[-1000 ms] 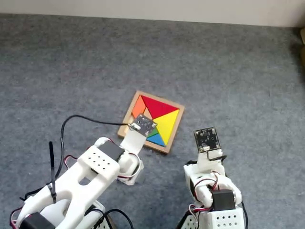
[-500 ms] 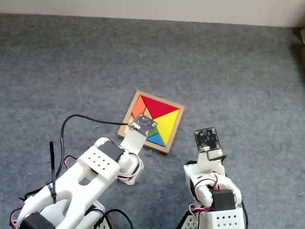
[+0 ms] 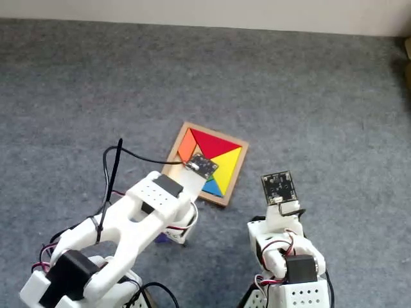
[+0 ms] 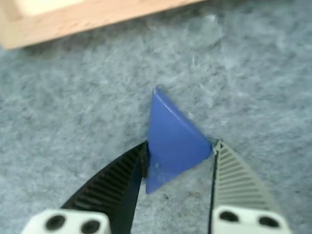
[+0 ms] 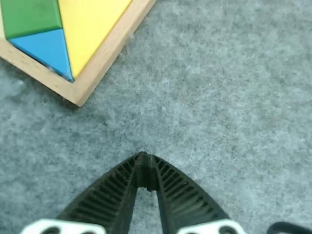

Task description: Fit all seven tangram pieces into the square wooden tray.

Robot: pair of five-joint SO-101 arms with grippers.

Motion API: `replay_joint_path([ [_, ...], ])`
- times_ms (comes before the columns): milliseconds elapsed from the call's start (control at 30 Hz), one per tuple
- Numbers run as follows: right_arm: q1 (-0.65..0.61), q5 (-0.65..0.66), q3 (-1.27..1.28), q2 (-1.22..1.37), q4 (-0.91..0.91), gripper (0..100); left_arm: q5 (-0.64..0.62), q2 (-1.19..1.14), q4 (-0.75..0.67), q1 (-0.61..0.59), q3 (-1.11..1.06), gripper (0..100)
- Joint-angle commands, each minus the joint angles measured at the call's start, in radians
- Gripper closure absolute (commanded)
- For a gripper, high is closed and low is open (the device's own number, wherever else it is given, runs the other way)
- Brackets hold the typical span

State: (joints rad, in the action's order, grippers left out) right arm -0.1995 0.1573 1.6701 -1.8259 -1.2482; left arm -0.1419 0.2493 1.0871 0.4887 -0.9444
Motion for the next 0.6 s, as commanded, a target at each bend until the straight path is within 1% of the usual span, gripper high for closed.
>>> replay_joint_path([
  [0,-0.004,-0.003,0.150,-0.021,-0.008,99.3,0.008,-0.005,0.005,-0.008,0.041,87],
  [133,-0.004,-0.003,0.150,-0.021,-0.008,99.3,0.009,0.015,0.005,0.022,0.044,92],
  [333,-0.004,-0.003,0.150,-0.021,-0.008,99.3,0.009,0.157,0.011,0.107,0.016,93],
  [533,-0.004,-0.003,0.150,-0.021,-0.008,99.3,0.011,0.272,0.044,0.062,0.024,92],
  [567,-0.004,-0.003,0.150,-0.021,-0.008,99.3,0.031,0.285,0.046,0.051,0.024,92],
])
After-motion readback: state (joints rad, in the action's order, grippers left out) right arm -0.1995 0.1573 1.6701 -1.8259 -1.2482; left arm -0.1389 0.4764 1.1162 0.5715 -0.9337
